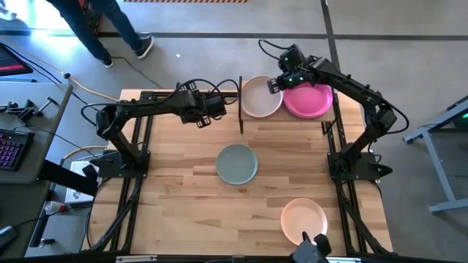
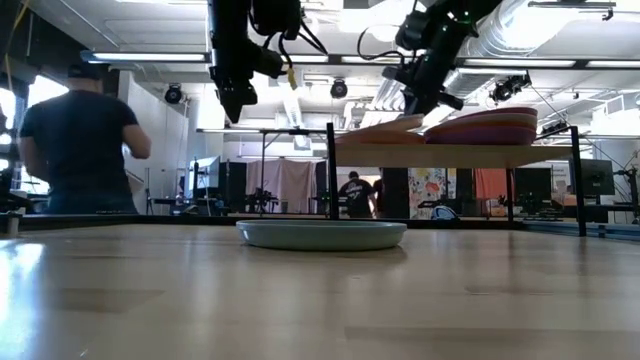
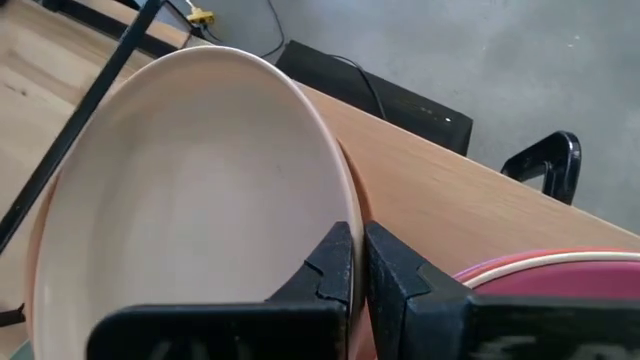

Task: Place and stack plates onto a shelf
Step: Stack the gray plate on the brown plate on the shelf, then stack the blue plate on the gray plate on the shelf

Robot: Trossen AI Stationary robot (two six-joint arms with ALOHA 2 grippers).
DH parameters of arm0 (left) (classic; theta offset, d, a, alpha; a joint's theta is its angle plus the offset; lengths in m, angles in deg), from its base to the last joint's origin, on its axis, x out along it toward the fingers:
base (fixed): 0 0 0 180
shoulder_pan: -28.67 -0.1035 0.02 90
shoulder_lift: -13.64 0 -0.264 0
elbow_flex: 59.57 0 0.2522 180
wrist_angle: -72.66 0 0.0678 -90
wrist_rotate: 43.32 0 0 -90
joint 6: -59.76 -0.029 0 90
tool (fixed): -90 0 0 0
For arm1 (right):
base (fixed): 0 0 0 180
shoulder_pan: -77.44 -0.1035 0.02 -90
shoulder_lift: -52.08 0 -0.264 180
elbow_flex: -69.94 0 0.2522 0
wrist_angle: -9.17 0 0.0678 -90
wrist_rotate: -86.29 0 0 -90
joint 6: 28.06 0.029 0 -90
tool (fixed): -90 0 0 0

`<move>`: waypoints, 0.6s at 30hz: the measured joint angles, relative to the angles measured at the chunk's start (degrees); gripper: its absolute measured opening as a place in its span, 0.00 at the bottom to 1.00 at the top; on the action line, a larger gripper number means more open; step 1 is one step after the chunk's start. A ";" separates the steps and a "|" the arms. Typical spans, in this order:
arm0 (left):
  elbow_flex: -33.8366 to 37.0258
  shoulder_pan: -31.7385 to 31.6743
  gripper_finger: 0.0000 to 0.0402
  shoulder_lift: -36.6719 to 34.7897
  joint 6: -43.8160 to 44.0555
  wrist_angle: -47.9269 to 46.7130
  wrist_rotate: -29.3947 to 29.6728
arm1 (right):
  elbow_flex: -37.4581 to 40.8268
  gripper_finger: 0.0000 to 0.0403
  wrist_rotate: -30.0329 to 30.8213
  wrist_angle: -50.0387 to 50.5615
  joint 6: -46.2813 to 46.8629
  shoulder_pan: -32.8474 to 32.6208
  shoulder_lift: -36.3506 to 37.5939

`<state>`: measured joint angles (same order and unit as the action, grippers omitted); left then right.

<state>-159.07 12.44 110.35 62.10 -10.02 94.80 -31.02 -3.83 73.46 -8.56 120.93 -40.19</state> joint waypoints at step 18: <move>-0.02 0.02 0.33 0.00 -0.01 -0.11 -0.04 | -0.04 0.22 0.89 -2.08 1.09 -0.05 0.08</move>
<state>-159.09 12.47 110.35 62.09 -10.13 94.76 -31.06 -2.94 71.37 -7.47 120.88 -40.12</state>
